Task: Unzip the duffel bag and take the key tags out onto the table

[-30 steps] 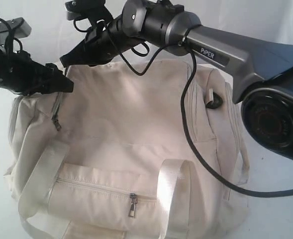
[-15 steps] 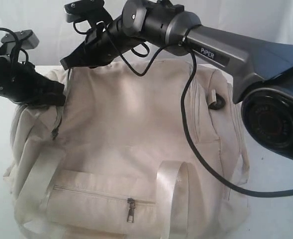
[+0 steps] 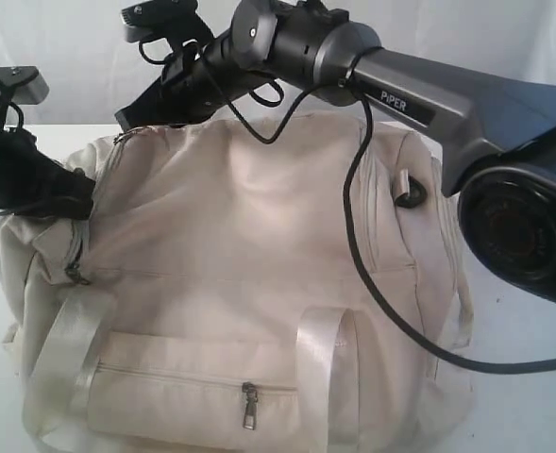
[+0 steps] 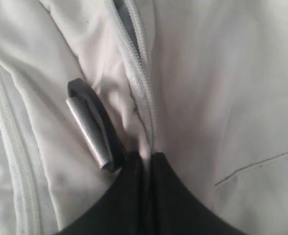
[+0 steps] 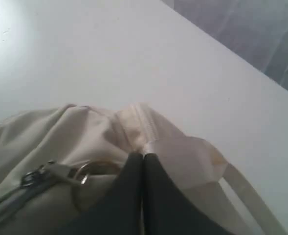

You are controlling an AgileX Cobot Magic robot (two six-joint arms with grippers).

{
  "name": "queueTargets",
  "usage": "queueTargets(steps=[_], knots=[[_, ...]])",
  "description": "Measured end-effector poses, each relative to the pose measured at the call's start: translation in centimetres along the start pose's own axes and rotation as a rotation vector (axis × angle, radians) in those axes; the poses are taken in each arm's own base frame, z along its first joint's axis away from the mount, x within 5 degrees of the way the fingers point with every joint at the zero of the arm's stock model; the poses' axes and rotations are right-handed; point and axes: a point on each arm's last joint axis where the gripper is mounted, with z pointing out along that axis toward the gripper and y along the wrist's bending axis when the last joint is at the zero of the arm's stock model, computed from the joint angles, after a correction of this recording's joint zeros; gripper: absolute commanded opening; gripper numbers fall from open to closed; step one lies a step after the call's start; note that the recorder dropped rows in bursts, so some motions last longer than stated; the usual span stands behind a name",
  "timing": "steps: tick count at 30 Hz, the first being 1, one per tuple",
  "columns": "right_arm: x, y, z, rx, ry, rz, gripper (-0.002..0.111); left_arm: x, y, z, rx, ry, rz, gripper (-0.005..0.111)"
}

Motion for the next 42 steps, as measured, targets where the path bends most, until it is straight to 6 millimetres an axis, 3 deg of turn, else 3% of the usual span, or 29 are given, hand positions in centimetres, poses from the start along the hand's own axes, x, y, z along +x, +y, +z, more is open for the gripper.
queueTargets(steps=[13,17,20,25,27,33,42], knots=[[0.4,-0.3,-0.1,-0.005,0.036,-0.006,0.0,0.6,0.0,-0.9,-0.037,0.035,0.005,0.0],[0.8,0.3,-0.7,-0.064,0.122,-0.127,0.0,0.6,0.0,-0.9,-0.039,0.037,0.008,0.0],[0.7,0.8,-1.7,-0.119,0.162,-0.299,0.009,0.6,0.0,-0.9,-0.039,0.037,0.008,0.0],[-0.2,1.6,-3.0,-0.193,0.117,-0.488,0.048,0.6,0.0,-0.9,-0.04,0.037,0.009,0.0],[-0.3,2.0,-3.0,-0.241,0.092,-0.531,0.057,0.6,0.0,-0.9,-0.04,0.037,0.009,0.0],[0.3,3.3,-2.1,-0.331,0.067,-0.674,0.058,0.6,0.0,-0.9,-0.04,0.037,0.009,0.0],[0.1,3.3,-0.5,-0.214,-0.004,-0.722,0.058,0.6,0.0,-0.9,-0.041,0.038,0.011,0.0]])
